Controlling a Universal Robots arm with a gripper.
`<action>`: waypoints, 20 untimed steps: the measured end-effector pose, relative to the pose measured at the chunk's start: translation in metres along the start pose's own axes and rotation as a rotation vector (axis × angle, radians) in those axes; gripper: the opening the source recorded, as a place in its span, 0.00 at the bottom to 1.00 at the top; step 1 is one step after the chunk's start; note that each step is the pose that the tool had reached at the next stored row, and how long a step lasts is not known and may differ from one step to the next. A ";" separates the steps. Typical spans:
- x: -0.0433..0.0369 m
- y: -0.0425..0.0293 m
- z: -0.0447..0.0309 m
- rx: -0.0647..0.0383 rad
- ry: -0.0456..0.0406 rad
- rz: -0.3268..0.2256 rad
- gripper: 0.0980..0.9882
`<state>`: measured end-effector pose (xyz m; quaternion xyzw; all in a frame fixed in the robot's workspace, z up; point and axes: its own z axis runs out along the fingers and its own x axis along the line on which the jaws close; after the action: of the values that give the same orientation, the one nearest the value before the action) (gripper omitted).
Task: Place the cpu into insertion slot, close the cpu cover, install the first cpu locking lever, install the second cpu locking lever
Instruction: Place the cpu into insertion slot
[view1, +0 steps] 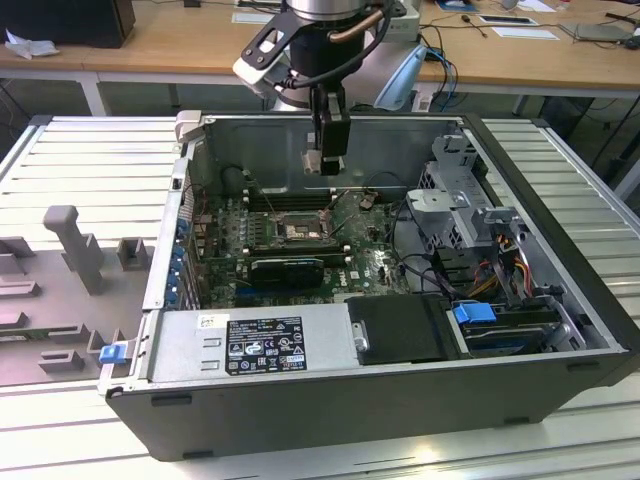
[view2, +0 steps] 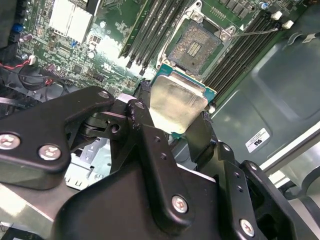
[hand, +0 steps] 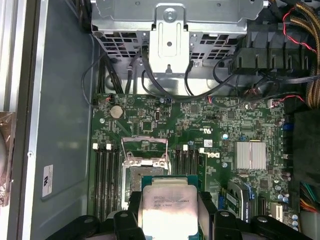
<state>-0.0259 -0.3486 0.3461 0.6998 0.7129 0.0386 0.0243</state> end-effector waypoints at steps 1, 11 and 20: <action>0.0000 -0.0001 0.0008 0.000 0.0000 0.000 0.48; 0.0010 -0.0032 0.0147 0.000 -0.0004 0.005 0.48; 0.0009 -0.0046 0.0205 0.000 -0.0006 0.007 0.48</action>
<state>-0.0286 -0.3473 0.3254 0.7023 0.7105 0.0386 0.0244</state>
